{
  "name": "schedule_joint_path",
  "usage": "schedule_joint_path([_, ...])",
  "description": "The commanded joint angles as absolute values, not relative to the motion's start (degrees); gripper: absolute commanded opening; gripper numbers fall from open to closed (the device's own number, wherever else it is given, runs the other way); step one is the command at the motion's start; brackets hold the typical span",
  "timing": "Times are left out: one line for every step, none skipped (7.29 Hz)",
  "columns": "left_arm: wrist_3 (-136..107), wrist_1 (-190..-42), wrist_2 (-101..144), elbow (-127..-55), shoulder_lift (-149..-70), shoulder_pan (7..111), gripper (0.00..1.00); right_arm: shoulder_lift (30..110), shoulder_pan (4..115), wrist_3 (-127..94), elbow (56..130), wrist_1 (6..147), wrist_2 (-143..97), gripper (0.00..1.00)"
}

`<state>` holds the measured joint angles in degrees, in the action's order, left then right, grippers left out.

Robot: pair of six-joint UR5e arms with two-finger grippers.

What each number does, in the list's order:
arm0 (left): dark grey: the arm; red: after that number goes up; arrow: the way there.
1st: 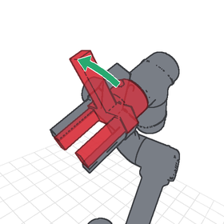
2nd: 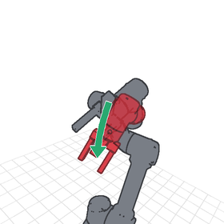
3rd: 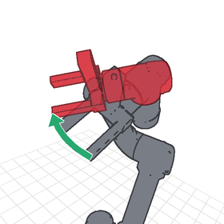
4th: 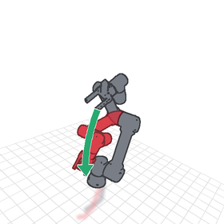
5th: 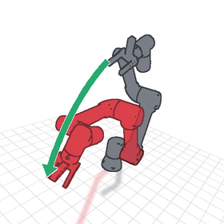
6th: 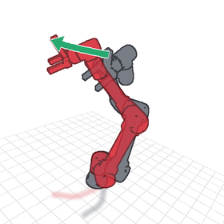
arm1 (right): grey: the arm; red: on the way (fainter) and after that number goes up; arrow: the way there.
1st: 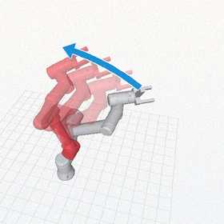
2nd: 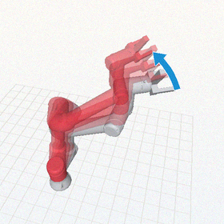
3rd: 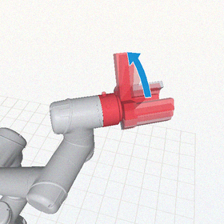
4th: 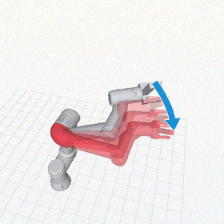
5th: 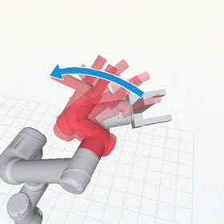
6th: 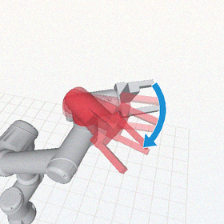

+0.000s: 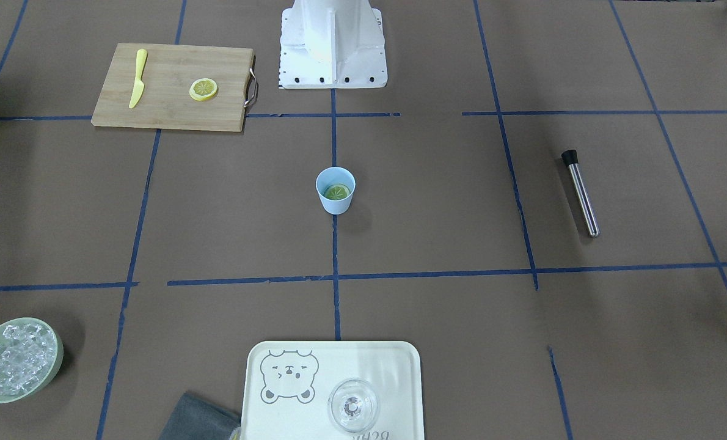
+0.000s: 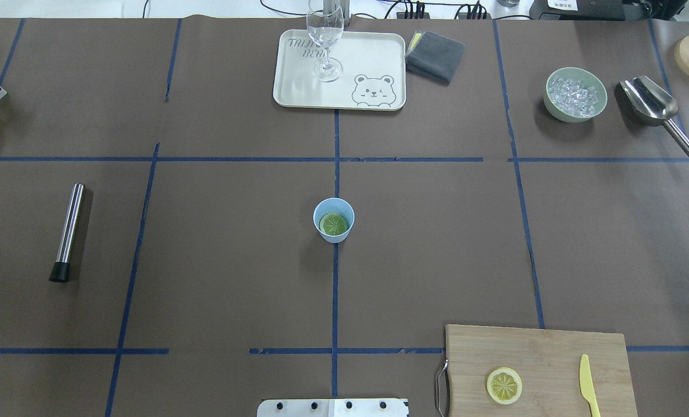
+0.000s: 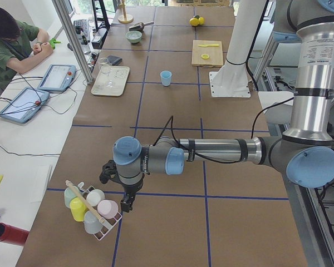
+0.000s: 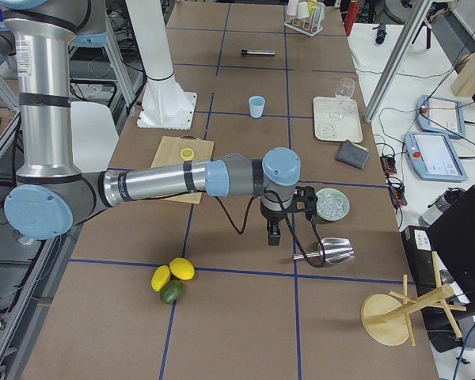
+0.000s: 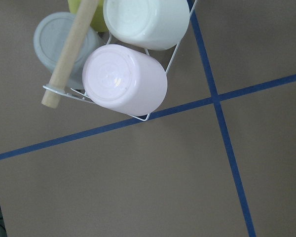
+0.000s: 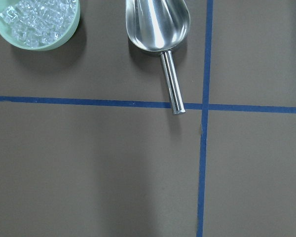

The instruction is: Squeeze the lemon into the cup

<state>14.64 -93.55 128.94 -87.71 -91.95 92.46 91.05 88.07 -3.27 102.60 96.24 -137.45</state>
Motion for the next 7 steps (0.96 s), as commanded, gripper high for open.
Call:
schedule_joint_path([14.33,-93.52,128.94,-87.80,-92.20,92.37,1.00,90.97,88.07,-3.25,102.48,96.24,-137.37,1.00])
schedule_joint_path([14.33,-93.52,128.94,-87.80,-92.20,92.37,1.00,91.23,88.07,-2.21,101.35,96.24,-137.29,1.00])
schedule_joint_path([14.41,-93.60,128.94,-87.89,-92.20,92.46,1.00,91.32,88.07,-1.33,99.51,96.15,-137.29,1.00])
schedule_joint_path([14.33,-93.60,128.94,-87.80,-92.20,92.46,1.00,91.58,88.07,1.73,97.67,96.15,-137.29,1.00])
schedule_joint_path([14.41,-93.60,128.94,-87.80,-92.11,92.46,1.00,91.49,88.07,2.02,98.08,96.15,-137.29,1.00])
schedule_joint_path([14.41,-93.60,128.94,-87.80,-92.11,92.46,1.00,91.49,88.24,1.93,98.09,96.24,-137.29,1.00])
schedule_joint_path([14.41,-93.69,128.94,-87.80,-92.11,92.46,1.00,91.49,88.24,1.93,98.17,96.24,-137.37,1.00])
